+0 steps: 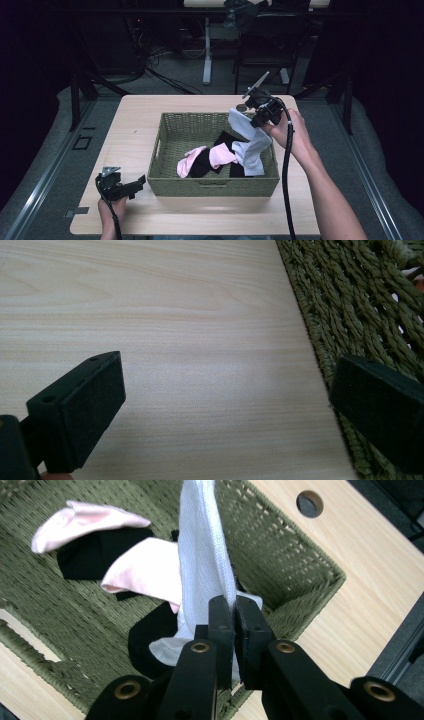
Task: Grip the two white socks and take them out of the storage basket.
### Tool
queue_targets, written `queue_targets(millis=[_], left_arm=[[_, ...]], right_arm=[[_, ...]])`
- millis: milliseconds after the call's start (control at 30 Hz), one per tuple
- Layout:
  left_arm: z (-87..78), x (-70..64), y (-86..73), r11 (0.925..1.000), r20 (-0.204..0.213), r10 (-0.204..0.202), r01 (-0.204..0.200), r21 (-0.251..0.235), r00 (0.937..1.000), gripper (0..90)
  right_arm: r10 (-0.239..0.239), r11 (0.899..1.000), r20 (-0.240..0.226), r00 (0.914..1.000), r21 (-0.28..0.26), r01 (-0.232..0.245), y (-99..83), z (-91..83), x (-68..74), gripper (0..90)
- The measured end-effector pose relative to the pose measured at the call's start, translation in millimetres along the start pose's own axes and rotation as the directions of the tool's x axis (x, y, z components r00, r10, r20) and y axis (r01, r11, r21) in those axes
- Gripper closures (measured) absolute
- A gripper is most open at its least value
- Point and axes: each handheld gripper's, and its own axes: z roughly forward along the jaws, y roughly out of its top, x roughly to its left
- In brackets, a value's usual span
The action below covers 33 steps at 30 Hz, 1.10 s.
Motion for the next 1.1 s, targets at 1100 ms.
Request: queue_targets(millis=[1100], left_arm=[[0.1, -0.3, -0.2, 1.0000, -0.002, 0.000, 0.000, 0.002, 1.0000, 1.5]], right_arm=[[0.002, 0.998, 0.040, 0.9992, -0.061, 0.000, 26.9, -55.2, -7.5, 86.8]])
